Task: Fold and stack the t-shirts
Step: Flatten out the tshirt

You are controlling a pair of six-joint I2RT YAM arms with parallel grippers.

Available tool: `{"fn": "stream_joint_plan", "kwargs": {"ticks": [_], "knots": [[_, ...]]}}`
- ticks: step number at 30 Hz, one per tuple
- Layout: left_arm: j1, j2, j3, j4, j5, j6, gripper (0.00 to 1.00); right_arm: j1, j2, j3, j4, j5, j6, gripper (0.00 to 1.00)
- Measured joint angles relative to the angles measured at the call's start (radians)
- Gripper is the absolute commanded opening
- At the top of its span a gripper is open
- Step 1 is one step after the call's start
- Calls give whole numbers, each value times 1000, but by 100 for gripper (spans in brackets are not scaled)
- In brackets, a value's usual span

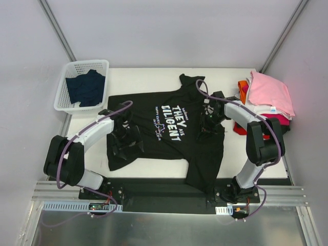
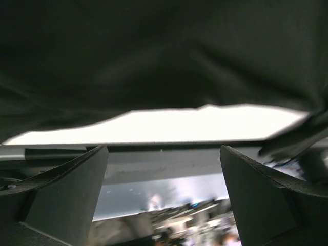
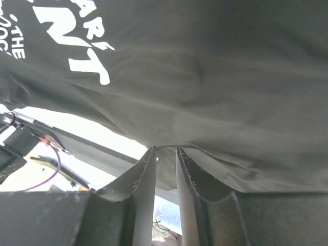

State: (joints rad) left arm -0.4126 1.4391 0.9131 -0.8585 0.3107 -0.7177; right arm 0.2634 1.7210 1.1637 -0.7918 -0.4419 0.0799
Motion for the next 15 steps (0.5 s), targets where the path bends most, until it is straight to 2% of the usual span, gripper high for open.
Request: {"fn": "stream_joint_plan", "kwargs": {"ticks": [4,6,7,8,10,14,15], "knots": [[151,0,-16,18,-24,15,91,40,43,29,2,-5,14,24],[187,2,-16,17,-45,31,87,43,60,44,2,-5,17,24],[192,5,-16,14,-55,39,85,43,65,49,2,-4,17,20],[192,9,-16,12,-60,47,83,43,71,55,2,-3,18,13],[191,23,-16,10,-62,56,79,43,83,64,2,0,21,8],[191,26,-40,15,-58,59,69,44,120,83,4,0,28,5],[191,23,-52,15,-58,58,64,46,140,97,3,-2,32,5]]}}
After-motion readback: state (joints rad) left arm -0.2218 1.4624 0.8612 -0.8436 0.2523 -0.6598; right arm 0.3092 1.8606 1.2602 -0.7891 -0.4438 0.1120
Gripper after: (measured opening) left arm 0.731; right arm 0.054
